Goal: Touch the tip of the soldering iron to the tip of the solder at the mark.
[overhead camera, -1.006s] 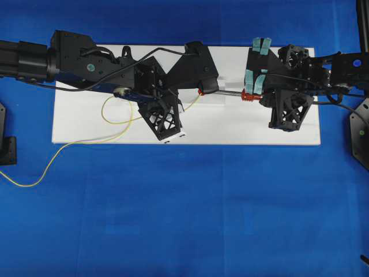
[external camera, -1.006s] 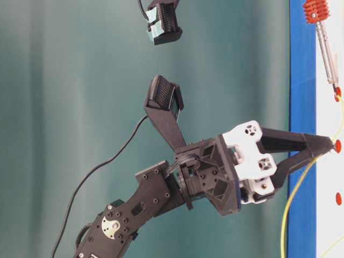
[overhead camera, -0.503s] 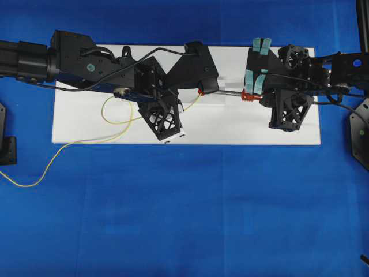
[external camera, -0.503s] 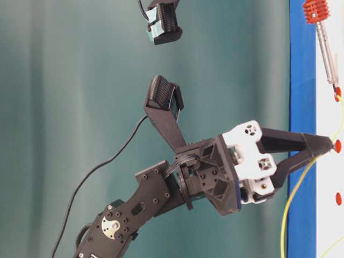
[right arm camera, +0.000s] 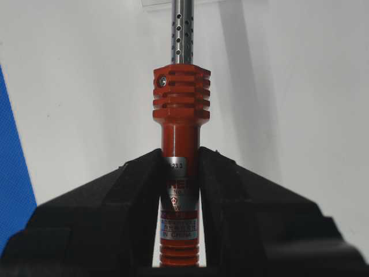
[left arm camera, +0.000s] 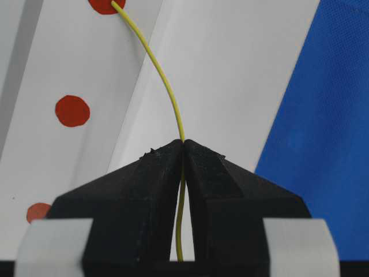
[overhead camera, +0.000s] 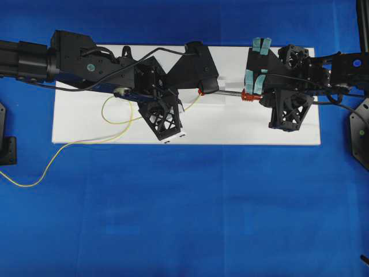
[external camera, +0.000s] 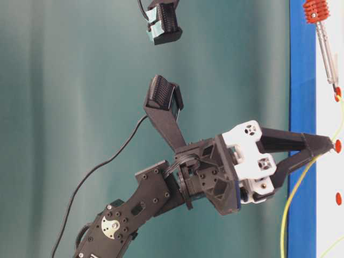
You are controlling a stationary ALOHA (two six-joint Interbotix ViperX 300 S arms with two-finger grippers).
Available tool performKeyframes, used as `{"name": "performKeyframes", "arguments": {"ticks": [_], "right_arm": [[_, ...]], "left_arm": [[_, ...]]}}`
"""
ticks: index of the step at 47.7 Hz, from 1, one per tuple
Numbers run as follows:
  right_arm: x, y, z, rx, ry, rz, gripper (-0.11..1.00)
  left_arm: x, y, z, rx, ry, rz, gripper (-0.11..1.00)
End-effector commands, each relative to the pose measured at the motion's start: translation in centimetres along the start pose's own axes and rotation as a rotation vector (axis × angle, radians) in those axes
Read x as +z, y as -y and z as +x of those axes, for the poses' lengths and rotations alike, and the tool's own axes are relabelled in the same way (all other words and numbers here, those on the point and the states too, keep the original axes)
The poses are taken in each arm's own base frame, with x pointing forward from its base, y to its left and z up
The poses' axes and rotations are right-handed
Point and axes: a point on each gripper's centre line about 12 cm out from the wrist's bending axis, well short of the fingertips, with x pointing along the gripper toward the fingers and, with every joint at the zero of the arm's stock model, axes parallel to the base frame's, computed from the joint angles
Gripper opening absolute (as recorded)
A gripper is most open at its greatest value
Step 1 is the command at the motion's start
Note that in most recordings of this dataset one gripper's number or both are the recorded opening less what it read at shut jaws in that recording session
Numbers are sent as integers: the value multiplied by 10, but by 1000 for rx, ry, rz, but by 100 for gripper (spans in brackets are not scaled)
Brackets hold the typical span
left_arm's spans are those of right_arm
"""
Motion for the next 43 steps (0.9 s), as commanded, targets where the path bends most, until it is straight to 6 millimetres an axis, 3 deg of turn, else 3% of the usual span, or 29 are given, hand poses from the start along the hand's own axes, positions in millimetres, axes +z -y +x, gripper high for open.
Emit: {"name": "performKeyframes", "arguments": {"ticks": [1,13,24,43], "right_arm": [[9,-1,-6,4,33,-1,6],[9,-1,-6,5,33,1,6],[9,-1,-5,5,32,1,6],[8,-1,-6,5,36,1,6]], "left_arm": [[12,3,-11,-11,46,3,3],[17,4,-38,-23,97,7,3],[1,-4,-68,-28,128,-5,3],[-14,-11,-75,-36,176,-13,3]]}}
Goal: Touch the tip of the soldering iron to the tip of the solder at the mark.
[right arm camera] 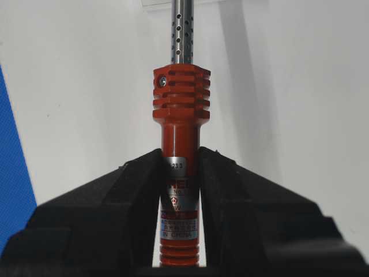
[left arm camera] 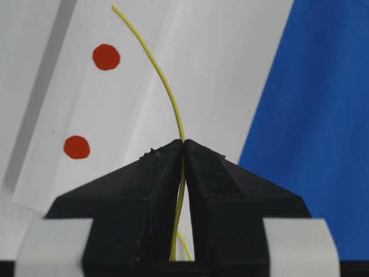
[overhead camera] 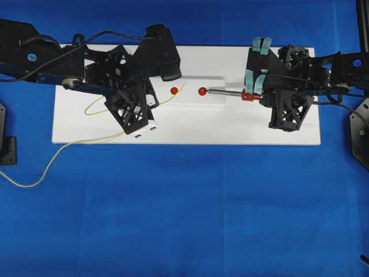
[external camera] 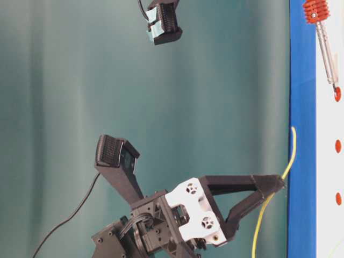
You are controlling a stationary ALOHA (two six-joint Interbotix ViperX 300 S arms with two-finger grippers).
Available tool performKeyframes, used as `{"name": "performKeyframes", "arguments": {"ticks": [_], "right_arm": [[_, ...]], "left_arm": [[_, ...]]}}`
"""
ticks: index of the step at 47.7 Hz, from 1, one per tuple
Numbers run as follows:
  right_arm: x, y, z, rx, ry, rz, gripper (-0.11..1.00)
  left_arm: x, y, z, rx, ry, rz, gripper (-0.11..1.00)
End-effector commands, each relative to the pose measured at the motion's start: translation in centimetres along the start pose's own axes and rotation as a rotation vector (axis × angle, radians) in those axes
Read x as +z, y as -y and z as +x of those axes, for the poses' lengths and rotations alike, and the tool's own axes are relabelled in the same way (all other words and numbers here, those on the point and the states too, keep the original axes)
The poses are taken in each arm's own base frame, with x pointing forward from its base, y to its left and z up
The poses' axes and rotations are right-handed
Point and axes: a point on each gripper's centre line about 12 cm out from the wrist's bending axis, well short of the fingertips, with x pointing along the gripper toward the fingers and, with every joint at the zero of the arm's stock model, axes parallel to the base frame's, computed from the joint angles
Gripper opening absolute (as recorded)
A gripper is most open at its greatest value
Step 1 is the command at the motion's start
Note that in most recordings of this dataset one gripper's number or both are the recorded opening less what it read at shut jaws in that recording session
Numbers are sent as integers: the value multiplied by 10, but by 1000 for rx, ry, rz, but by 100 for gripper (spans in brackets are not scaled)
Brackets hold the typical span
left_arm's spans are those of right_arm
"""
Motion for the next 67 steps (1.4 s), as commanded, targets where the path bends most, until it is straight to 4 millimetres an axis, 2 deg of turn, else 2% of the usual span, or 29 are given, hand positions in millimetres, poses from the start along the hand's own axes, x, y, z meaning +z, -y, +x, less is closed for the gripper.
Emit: {"name": "performKeyframes", "arguments": {"ticks": [1,7,13,24,31,40,49,53,58,67], "right_arm": [[8,-1,-7,5,36,1,6],[8,-1,-16,7,61,-2,6],[4,1,-35,12,118,0,6],[-19,5,-74,28,247,9,6],[-33,7,-91,34,302,33,6],[-42,10,-87,32,286,57,6],[-37,8,-84,41,288,69,6],[-35,3,-87,66,308,81,6],[-33,-12,-93,124,340,56,6],[-35,-52,-100,264,398,-52,6]], "left_arm": [[9,0,-11,-8,50,-1,3],[9,0,-12,-10,51,2,3],[7,0,-12,-9,50,2,3],[2,-1,-15,-10,51,1,3],[0,-3,-18,-13,68,-2,3],[-1,-3,-19,-21,95,-5,3],[-1,2,-19,-31,103,0,3],[-4,10,-20,-46,99,13,3],[-12,27,-20,-78,98,43,3],[-31,80,-26,-203,154,150,3]]}}
